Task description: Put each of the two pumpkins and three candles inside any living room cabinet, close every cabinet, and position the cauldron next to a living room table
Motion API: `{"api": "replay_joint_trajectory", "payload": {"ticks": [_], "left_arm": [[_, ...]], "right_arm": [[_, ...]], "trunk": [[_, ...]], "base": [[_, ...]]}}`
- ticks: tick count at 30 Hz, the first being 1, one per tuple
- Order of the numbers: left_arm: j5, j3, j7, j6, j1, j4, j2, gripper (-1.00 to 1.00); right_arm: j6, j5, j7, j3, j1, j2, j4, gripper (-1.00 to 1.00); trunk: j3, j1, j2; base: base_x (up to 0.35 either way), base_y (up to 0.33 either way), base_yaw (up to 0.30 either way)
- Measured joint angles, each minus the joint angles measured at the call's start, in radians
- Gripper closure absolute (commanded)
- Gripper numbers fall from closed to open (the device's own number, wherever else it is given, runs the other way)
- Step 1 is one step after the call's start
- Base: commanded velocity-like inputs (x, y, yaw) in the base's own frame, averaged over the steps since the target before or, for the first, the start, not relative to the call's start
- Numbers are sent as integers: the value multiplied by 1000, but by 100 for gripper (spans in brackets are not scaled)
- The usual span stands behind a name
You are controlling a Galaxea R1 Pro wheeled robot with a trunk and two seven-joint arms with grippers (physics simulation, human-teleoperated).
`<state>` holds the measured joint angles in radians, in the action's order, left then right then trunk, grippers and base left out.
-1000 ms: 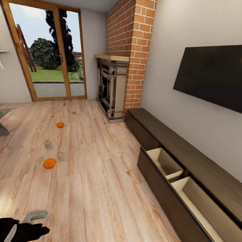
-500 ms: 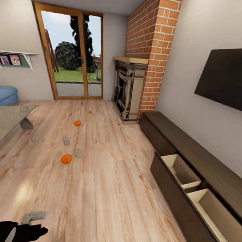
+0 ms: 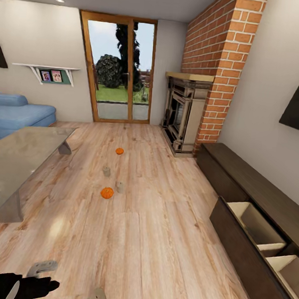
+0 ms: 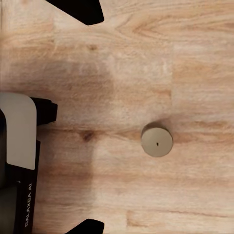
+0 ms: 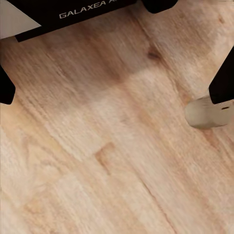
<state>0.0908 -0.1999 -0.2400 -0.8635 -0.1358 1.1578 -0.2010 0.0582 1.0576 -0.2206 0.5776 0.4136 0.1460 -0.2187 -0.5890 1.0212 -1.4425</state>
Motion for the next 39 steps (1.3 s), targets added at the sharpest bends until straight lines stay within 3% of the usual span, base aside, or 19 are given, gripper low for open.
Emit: {"api": "replay_joint_trajectory", "payload": {"ticks": [12,19,25,39], "left_arm": [[0,0,-2,5,0,0,0,-100],[0,3,-2,19,0,0,0,-100],[0,5,-3,20,0,0,0,-100],[0,7,-3,20,0,3,0,-100]], "right_arm": [[2,-1,6,0,0,-3,-2,-100],[51,0,8,0,0,-2,-2,-100],[55,0,7,0,0,-2,-2,-100],[53,1,8,0,0,-6,0,-100]], "trunk": [[0,0,0],[-1,0,0],[-1,0,0],[-1,0,0]], "base": [[-11,168,242],[60,288,-36],[4,76,-202],[0,142,-7]]}}
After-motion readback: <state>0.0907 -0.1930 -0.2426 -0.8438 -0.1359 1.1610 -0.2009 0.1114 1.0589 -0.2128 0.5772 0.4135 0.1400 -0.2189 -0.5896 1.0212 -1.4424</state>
